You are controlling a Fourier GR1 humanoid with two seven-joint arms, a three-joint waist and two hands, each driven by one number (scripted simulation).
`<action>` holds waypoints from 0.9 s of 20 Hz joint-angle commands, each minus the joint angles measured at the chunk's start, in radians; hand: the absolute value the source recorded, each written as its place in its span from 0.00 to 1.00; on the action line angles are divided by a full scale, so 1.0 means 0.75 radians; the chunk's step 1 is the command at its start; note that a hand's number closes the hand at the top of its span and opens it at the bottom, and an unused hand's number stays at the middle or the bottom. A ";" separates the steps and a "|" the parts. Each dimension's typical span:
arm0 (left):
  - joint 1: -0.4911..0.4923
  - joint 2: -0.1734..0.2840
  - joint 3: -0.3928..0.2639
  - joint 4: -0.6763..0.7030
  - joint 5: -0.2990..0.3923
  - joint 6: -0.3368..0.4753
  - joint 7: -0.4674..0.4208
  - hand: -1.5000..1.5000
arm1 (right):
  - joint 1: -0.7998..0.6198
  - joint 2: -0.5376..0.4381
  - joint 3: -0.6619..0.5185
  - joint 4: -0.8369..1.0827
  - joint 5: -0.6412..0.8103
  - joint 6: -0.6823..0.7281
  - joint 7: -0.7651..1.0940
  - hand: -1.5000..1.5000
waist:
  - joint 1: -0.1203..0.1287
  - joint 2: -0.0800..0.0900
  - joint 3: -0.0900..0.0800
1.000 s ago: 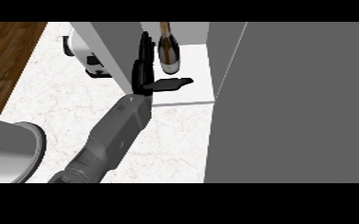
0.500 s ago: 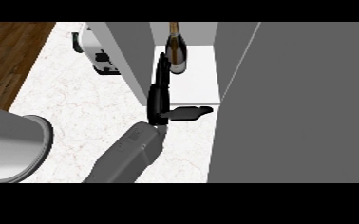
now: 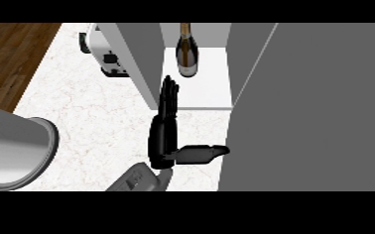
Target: Pick up the wine, place it into the cabinet and close the cabinet
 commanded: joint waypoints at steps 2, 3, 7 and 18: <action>0.180 0.057 -0.071 -0.263 -0.112 0.141 0.050 0.00 | 0.049 0.030 0.050 -0.138 -0.029 -0.017 0.037 0.00 | -0.001 0.000 0.000; 0.281 0.128 -0.138 -0.377 -0.132 0.156 0.068 0.00 | -0.089 -0.010 -0.065 -0.042 -0.108 -0.033 0.102 0.00 | 0.010 0.000 0.000; 0.323 0.124 -0.080 -0.468 -0.161 0.132 0.106 0.00 | -0.004 0.006 0.010 -0.074 -0.083 0.000 0.068 0.00 | -0.003 0.003 -0.001; 0.555 0.391 -0.158 -0.839 -0.207 -0.022 0.130 0.00 | 0.027 -0.036 0.022 -0.018 -0.239 0.136 0.087 1.00 | 0.000 0.004 -0.001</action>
